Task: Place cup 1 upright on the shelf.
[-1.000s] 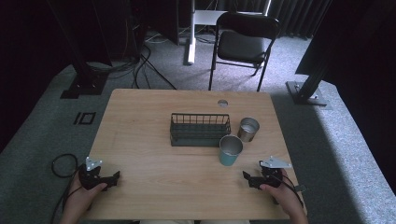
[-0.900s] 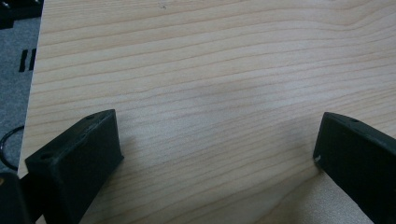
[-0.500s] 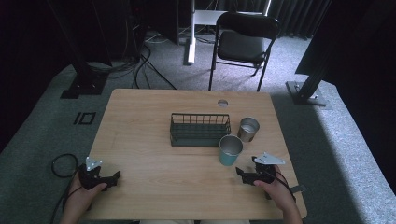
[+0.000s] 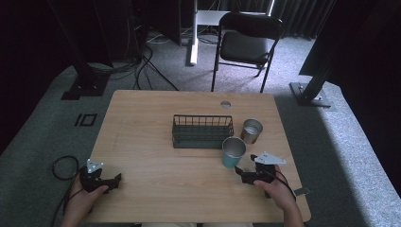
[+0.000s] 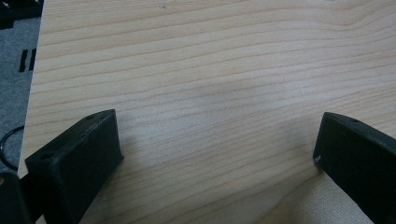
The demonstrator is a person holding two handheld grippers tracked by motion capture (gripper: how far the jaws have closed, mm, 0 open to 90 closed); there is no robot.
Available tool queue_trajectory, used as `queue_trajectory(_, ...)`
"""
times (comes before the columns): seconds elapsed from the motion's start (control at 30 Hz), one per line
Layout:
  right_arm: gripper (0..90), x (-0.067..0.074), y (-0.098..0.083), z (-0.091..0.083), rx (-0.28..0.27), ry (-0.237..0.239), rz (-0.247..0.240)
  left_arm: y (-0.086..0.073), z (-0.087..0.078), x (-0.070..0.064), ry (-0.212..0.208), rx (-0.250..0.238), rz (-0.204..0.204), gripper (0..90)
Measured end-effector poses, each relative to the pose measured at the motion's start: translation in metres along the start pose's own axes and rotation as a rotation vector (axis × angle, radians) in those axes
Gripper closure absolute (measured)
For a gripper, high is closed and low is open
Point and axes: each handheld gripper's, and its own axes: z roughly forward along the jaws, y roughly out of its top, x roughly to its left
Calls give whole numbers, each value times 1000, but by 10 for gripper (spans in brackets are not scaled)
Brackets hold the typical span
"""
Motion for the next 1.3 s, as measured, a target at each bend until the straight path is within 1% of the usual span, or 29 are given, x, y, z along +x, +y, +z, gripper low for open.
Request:
queue_trajectory(0.03,116,1,3,0,-21,0,-9,0,0,0,0,1,1,13)
queue_trajectory(0.07,116,1,3,0,-21,0,-9,0,0,0,0,1,1,13)
queue_trajectory(0.1,116,2,6,-1,-48,9,-18,0,0,0,0,1,2,13)
queue_trajectory(0.2,116,3,8,-1,-63,7,-26,0,0,0,0,1,1,13)
queue_trajectory(0.23,116,4,11,-1,-85,6,-39,0,0,0,0,1,2,13)
queue_trajectory(0.4,116,4,13,0,-95,9,-40,0,0,0,0,1,2,13)
queue_trajectory(0.6,116,7,15,2,-118,25,-40,0,0,0,0,0,0,13)
queue_trajectory(0.77,115,8,16,6,-149,41,-23,0,0,0,0,1,1,13)
queue_trajectory(0.8,115,8,17,6,-162,44,-22,0,0,0,0,1,1,13)
queue_trajectory(0.9,115,9,19,7,-175,48,-25,0,0,0,0,0,0,13)
queue_trajectory(1.03,115,8,20,11,-176,35,-38,0,0,0,0,0,0,13)
queue_trajectory(1.23,116,7,20,18,-205,34,-57,0,0,0,0,0,0,13)
queue_trajectory(1.27,116,7,20,18,-205,34,-57,0,0,0,0,0,0,13)
queue_trajectory(1.3,115,6,21,21,-210,42,-41,0,0,0,0,0,0,13)
